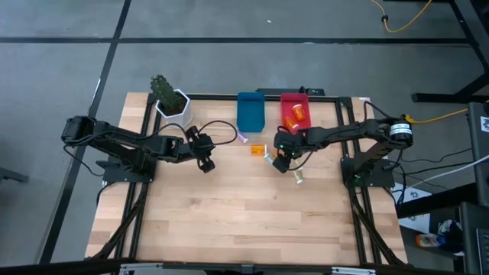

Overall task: Pick and place medicine bottles into bin by pill shape (circle, oval)
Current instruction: Put the large orange pill bottle into the red bin

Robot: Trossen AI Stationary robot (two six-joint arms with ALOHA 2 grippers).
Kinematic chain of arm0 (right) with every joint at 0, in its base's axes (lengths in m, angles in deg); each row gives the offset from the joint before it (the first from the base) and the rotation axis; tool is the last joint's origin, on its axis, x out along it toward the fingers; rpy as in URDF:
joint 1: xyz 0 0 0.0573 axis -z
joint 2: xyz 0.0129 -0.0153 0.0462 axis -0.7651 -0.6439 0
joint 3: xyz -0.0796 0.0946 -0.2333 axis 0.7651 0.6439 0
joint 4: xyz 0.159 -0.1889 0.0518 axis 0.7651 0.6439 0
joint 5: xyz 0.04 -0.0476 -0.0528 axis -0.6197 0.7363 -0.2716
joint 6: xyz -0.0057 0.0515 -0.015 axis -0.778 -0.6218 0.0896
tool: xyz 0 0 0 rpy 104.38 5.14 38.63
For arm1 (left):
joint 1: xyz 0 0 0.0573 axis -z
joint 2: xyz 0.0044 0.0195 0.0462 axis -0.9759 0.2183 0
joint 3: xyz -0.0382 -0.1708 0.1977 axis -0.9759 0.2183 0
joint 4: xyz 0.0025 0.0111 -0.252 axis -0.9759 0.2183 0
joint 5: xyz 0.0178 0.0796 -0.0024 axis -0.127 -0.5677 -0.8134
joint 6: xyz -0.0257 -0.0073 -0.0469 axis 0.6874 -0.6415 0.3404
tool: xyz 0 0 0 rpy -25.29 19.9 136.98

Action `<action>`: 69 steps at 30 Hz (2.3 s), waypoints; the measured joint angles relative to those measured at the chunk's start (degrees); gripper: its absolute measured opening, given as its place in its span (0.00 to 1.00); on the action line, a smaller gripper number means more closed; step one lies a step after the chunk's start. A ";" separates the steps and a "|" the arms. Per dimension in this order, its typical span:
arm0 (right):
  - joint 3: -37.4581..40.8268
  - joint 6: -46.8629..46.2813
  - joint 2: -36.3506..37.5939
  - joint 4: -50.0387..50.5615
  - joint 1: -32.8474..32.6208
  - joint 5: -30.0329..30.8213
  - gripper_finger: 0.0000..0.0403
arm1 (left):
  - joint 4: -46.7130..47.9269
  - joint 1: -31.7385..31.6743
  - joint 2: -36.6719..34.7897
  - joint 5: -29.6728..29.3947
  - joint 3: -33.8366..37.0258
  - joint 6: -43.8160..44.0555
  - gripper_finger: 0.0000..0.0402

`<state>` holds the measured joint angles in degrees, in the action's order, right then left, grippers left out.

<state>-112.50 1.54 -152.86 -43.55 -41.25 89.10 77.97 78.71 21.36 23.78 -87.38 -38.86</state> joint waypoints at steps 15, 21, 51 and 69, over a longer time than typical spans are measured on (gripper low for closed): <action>1.50 2.71 -0.02 -0.35 -0.02 1.05 0.53 | 0.00 0.00 0.00 -0.01 0.00 0.01 0.09; -1.59 6.55 -0.02 0.38 -0.02 1.03 0.48 | 0.00 0.00 0.00 -0.01 0.00 -0.01 0.09; -42.87 11.50 0.03 43.55 14.20 18.05 0.49 | 0.00 0.00 0.00 0.01 0.00 0.17 0.09; -25.53 18.73 -0.15 32.21 28.04 4.80 0.50 | 0.00 0.00 0.00 0.01 0.00 0.90 0.09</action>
<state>-138.02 20.27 -153.02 -11.34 -13.21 93.89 77.97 78.71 21.36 23.79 -87.38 -37.95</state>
